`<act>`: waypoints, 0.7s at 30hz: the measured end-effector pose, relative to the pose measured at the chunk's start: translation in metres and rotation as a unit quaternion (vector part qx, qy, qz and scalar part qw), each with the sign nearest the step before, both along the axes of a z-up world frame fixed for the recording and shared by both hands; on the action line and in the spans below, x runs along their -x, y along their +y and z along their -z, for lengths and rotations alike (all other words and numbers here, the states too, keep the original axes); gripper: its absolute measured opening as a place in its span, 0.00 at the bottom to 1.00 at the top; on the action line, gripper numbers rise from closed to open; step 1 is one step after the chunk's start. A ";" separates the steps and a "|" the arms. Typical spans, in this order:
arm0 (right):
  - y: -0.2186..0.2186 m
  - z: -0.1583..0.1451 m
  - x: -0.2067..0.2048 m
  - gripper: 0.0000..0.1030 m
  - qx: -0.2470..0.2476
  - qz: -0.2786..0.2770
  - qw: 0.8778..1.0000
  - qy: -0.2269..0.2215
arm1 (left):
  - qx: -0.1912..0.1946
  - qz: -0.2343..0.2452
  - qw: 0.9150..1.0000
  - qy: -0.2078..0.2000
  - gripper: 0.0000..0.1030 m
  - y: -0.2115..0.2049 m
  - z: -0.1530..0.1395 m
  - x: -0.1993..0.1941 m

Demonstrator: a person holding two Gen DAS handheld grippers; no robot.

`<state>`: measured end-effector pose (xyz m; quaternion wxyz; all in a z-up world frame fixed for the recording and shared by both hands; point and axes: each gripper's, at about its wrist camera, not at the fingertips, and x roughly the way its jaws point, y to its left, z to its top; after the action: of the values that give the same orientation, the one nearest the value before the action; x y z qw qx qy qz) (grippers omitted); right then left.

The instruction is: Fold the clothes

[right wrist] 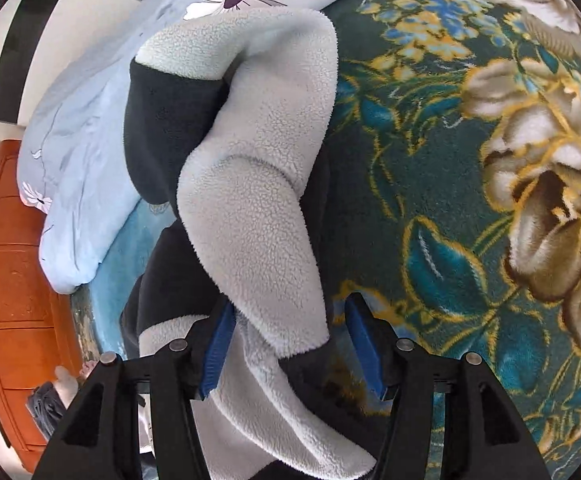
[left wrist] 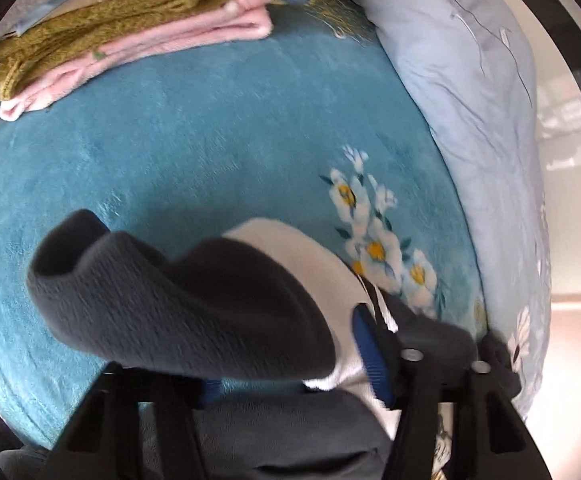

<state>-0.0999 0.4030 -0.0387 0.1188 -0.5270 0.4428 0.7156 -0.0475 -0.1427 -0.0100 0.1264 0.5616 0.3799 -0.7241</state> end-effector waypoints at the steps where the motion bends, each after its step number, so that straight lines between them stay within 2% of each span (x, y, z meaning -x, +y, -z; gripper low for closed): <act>1: -0.001 -0.001 0.002 0.56 -0.004 0.002 1.000 -0.001 | 0.004 0.001 1.000 -0.007 0.18 -0.002 0.000 0.002; 3: -0.002 -0.004 0.007 0.47 -0.005 0.006 1.000 -0.005 | 0.024 0.009 1.000 -0.006 0.12 -0.005 -0.004 0.005; 4: -0.003 -0.007 0.009 0.30 -0.005 0.007 1.000 -0.007 | 0.033 0.012 0.999 0.004 0.11 -0.005 -0.009 0.006; 5: -0.003 -0.009 0.012 0.25 -0.005 0.008 1.000 -0.009 | 0.042 0.015 0.999 0.014 0.11 -0.005 -0.014 0.007; 7: 0.003 -0.026 0.005 0.17 -0.014 0.008 1.000 0.018 | 0.048 0.024 0.995 0.083 0.10 -0.009 -0.046 0.004; 9: 0.013 -0.049 -0.006 0.14 -0.027 0.009 0.998 0.057 | 0.052 0.034 0.986 0.156 0.10 -0.013 -0.079 0.000; 12: 0.027 -0.084 -0.023 0.12 -0.046 0.009 0.992 0.116 | 0.058 0.048 0.962 0.264 0.10 -0.019 -0.129 -0.006; 13: 0.032 -0.095 -0.029 0.11 -0.052 0.009 0.989 0.136 | 0.069 0.047 0.956 0.282 0.10 -0.023 -0.139 -0.010; 16: 0.047 -0.130 -0.046 0.11 -0.071 0.009 0.978 0.194 | 0.083 0.063 0.969 0.225 0.10 -0.027 -0.111 0.009; 17: 0.053 -0.133 -0.052 0.10 -0.079 0.013 0.977 0.197 | 0.087 0.068 0.973 0.204 0.10 -0.028 -0.101 0.015; 18: 0.059 -0.121 -0.056 0.11 -0.079 0.023 0.981 0.176 | 0.084 0.072 0.977 0.184 0.10 -0.026 -0.091 0.017; 21: 0.066 -0.070 -0.067 0.11 -0.036 0.050 0.992 0.107 | 0.072 0.080 0.986 0.127 0.12 -0.021 -0.058 0.020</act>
<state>-0.0326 0.4694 0.0309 0.1253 -0.4198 0.4526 0.7766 -0.0678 -0.1633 0.0478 0.0591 0.4835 0.2930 -0.8227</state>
